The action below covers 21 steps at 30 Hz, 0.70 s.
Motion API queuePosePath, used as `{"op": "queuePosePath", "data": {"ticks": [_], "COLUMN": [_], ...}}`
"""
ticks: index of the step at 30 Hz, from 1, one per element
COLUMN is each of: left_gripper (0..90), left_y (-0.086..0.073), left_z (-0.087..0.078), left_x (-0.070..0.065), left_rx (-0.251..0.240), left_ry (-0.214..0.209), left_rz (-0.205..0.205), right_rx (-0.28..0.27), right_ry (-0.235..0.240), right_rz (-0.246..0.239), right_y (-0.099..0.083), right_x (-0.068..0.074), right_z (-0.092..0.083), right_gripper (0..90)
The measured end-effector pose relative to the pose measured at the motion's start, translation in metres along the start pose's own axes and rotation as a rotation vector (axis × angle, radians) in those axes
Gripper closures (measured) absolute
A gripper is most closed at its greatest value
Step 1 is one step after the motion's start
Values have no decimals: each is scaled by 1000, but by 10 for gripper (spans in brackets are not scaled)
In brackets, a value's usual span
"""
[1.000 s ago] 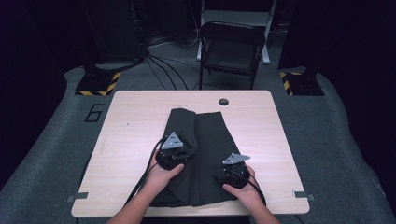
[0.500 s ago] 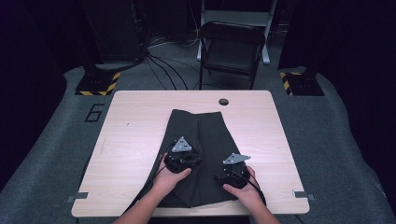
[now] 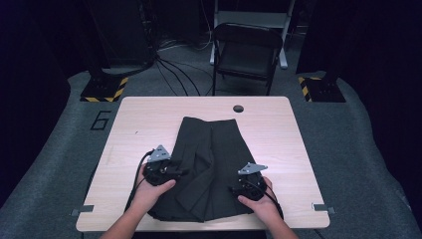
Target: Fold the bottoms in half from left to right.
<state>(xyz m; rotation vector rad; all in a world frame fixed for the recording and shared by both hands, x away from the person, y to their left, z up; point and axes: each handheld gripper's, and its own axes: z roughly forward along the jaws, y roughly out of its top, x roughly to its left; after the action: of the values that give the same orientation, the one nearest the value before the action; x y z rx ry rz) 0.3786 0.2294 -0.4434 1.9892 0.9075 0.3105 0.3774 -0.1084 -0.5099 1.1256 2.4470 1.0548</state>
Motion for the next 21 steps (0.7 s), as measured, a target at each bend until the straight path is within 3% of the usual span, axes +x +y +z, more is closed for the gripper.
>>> {"op": "queuePosePath", "data": {"ticks": [4,5,14,15,21], "left_gripper": [471,471,432,432,426], "left_y": [-18,-22,-51,-53,-56], "left_z": [-10,-12,-15,-13,-11], "left_x": [20,22,40,41,41], "left_rx": [2,-9,-16,-20,-1], "left_ry": [51,54,56,59,65], "left_rz": [-51,-80,-141,-151,-135], "right_rx": [-19,-20,-41,-46,-100], "right_ry": [6,12,17,19,41], "right_rz": [-2,6,-45,-26,-7], "right_y": [6,9,35,39,65], "right_x": [2,4,12,13,18], "right_z": [-3,-4,-13,-13,-13], "right_gripper": [377,378,353,346,344]}}
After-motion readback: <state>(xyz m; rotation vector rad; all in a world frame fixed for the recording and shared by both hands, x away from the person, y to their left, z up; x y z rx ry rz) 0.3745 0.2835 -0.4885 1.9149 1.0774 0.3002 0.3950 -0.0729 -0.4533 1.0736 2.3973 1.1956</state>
